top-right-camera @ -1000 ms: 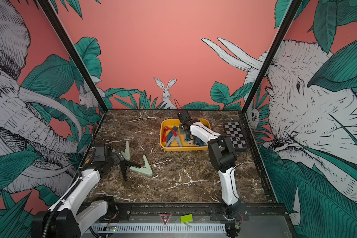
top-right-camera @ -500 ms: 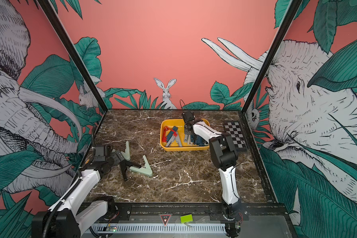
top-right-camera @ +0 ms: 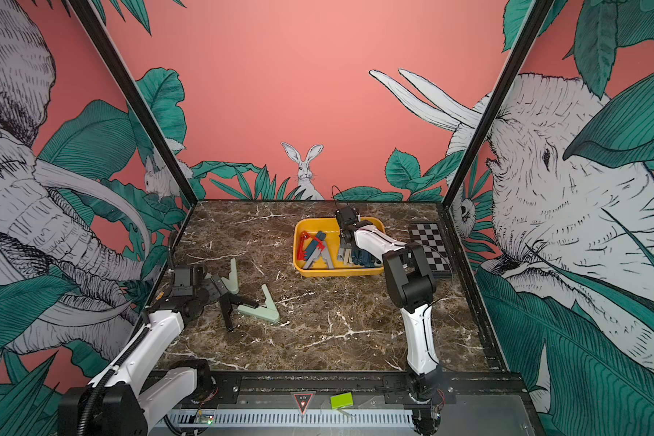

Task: Put the pruning pliers into the storage box
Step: Place the pruning pliers in the storage box.

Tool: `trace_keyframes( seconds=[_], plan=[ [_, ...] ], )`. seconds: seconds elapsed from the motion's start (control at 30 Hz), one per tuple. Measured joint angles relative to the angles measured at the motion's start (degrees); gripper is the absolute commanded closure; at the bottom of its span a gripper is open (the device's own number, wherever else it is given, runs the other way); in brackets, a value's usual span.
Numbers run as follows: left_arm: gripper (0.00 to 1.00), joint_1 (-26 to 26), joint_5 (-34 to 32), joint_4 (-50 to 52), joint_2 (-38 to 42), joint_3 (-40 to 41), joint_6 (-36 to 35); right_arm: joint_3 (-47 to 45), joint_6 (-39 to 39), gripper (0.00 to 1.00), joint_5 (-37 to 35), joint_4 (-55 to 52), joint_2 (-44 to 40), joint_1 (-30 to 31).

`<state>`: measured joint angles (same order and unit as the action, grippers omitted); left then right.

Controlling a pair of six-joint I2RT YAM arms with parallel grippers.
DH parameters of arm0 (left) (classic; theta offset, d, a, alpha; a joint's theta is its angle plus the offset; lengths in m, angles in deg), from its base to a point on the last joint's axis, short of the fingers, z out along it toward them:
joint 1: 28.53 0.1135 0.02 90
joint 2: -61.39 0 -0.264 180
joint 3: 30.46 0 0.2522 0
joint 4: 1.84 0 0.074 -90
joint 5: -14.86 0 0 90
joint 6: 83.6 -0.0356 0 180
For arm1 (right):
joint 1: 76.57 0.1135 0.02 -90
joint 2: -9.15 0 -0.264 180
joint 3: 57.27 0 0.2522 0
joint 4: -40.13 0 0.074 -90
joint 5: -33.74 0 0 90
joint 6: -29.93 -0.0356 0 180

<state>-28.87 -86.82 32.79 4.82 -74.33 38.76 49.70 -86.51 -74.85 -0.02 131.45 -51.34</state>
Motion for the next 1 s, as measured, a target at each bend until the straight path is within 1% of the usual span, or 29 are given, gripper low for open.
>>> trace_keyframes(
  seconds=[0.23, 0.37, 0.43, 0.67, 0.73, 1.0],
  plan=[
    [0.01, 0.0, 0.0, 0.0, 0.0, 0.0, 0.0, -2.0, 0.1, 0.81, -0.8, 0.4, -1.2, -0.4],
    [0.01, 0.0, 0.0, 0.0, 0.0, 0.0, 0.0, -2.4, 0.2, 0.77, -0.9, 0.4, -1.6, -0.4],
    [0.01, 0.0, 0.0, 0.0, 0.0, 0.0, 0.0, -2.4, 0.2, 0.73, -0.9, 0.4, -1.6, -0.4],
    [0.01, 0.0, -0.3, 0.0, 0.0, 0.0, 0.0, -3.2, 0.5, 0.51, -0.4, 0.2, -1.6, -0.5],
    [0.01, 0.0, -0.3, 0.0, 0.0, 0.0, 0.0, -3.3, 0.8, 0.47, 0.2, 0.6, -1.7, -0.5],
    [0.01, 0.0, -0.3, 0.0, 0.0, 0.0, 0.0, -4.2, 1.5, 0.41, 2.0, 1.3, -3.5, -0.5]
  ],
)
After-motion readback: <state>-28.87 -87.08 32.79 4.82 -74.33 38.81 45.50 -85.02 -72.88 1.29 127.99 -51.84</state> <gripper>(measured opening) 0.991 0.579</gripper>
